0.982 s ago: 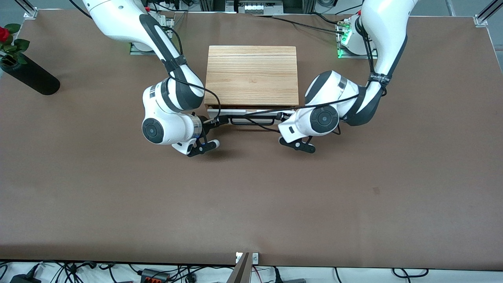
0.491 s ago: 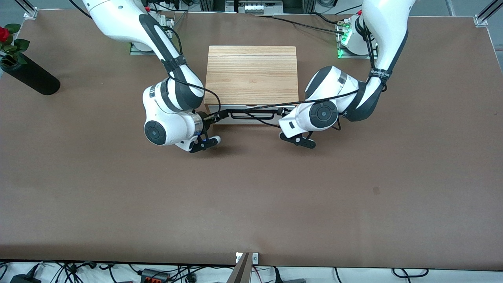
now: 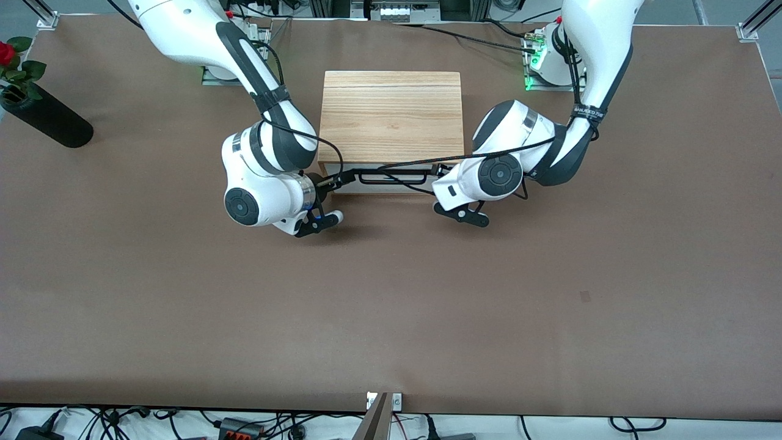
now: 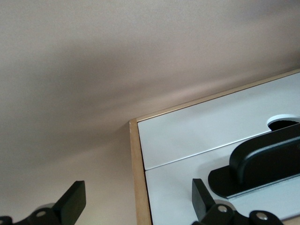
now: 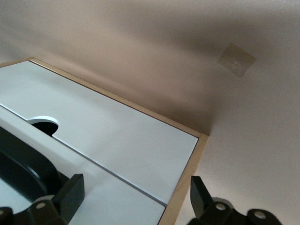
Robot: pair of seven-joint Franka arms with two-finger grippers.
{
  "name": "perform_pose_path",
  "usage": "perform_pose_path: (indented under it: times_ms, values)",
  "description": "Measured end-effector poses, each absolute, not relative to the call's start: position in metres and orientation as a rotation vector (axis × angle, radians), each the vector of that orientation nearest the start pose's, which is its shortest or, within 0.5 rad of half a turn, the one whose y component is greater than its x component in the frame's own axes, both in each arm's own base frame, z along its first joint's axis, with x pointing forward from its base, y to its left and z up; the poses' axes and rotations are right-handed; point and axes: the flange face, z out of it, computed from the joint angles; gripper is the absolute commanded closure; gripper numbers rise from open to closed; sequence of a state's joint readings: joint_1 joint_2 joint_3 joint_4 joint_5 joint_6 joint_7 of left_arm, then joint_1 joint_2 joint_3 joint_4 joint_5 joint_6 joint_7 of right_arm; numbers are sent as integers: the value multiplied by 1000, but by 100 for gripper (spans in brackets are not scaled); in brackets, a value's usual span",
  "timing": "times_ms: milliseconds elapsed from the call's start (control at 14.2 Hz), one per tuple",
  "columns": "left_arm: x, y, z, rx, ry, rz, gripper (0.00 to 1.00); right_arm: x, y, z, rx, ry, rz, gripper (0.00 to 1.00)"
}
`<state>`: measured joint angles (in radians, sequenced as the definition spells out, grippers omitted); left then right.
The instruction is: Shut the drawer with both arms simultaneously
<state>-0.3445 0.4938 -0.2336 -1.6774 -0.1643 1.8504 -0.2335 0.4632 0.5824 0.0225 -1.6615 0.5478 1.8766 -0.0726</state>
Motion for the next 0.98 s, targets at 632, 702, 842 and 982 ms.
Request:
perform_pose_path:
  times_ms: [632,702,842,982]
  values:
    - [573,-323,329,-3268,327,422,0,587,305,301,-2645,-341,487,0]
    - [581,-311,335,-3275,300,395,0,600,294,318,-2664,-342,430,0]
    - [598,-284,352,-3279,250,326,0,621,274,356,-2732,-381,312,0]
    - [608,-259,377,-3286,202,258,0,630,258,392,-2835,-458,208,0]
